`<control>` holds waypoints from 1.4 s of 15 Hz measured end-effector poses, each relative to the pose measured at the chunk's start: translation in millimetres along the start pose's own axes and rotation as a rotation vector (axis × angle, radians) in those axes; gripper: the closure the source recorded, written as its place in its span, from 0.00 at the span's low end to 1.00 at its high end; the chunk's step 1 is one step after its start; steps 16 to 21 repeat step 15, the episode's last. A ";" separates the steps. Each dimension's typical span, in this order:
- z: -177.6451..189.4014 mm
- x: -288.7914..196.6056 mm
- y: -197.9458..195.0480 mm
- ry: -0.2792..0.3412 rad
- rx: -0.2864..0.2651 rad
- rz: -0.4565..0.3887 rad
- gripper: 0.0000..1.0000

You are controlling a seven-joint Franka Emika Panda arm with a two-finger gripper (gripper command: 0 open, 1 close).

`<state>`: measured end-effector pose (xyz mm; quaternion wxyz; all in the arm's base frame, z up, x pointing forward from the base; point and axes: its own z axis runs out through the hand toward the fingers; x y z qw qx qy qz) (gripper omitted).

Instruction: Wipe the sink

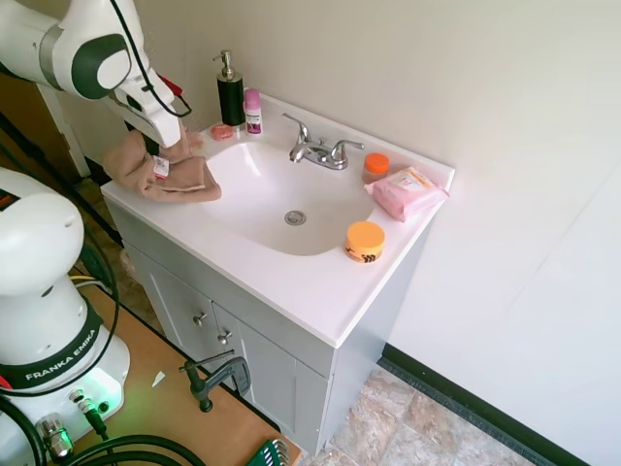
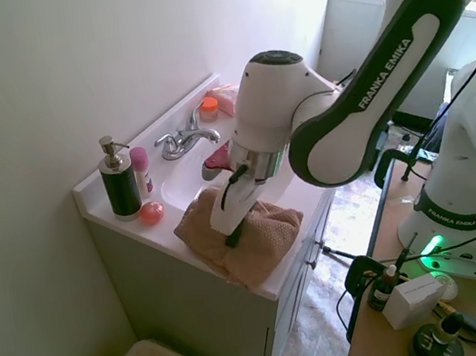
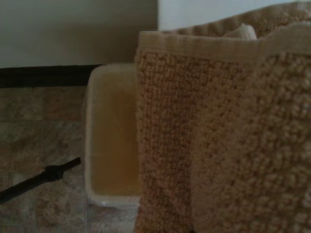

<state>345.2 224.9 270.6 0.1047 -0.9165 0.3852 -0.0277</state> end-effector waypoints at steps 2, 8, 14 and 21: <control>-1.7 -0.5 0.1 -0.001 -0.005 -0.003 0.00; -6.9 5.0 0.4 0.014 -0.013 -0.018 0.00; -71.8 61.1 -3.5 0.109 0.022 0.021 0.00; -82.7 74.0 0.0 0.129 0.020 0.030 0.00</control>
